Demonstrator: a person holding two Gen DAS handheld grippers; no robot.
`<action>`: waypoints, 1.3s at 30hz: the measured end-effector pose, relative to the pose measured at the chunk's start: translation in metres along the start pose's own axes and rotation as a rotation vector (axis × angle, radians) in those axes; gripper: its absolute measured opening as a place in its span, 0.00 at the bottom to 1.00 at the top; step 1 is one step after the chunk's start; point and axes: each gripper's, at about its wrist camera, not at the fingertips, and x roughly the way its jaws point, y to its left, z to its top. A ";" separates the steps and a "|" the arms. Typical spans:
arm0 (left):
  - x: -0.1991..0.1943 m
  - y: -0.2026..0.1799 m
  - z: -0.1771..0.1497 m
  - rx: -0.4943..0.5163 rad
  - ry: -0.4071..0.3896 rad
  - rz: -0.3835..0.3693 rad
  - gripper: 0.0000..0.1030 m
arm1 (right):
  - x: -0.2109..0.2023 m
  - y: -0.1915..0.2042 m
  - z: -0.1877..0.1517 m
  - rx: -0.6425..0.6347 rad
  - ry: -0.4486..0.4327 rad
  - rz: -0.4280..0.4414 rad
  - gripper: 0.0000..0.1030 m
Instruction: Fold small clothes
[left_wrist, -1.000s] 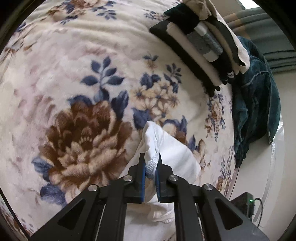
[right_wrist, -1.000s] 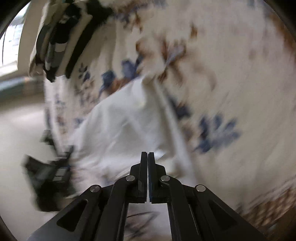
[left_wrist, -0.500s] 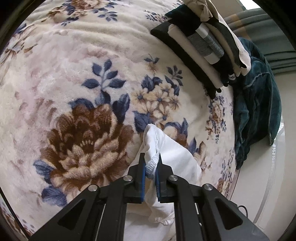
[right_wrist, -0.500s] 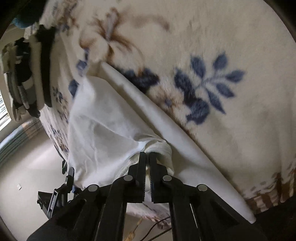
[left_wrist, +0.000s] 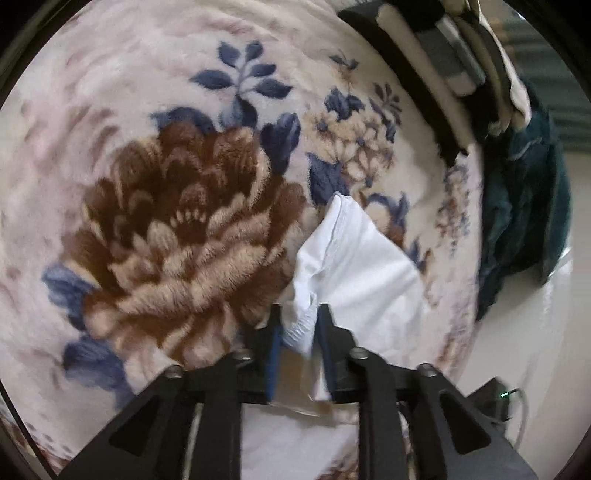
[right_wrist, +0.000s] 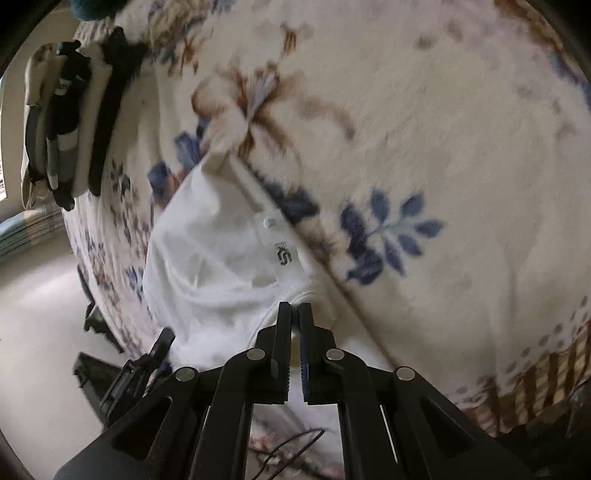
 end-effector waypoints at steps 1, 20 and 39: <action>-0.002 0.001 0.000 -0.004 -0.004 -0.006 0.28 | 0.001 -0.003 -0.002 0.004 0.010 0.037 0.13; -0.006 -0.012 -0.031 0.044 -0.046 0.053 0.08 | 0.012 0.037 -0.044 -0.116 -0.123 0.023 0.07; 0.010 -0.043 -0.023 0.361 -0.072 0.272 0.62 | -0.008 0.058 -0.033 -0.252 -0.152 -0.082 0.41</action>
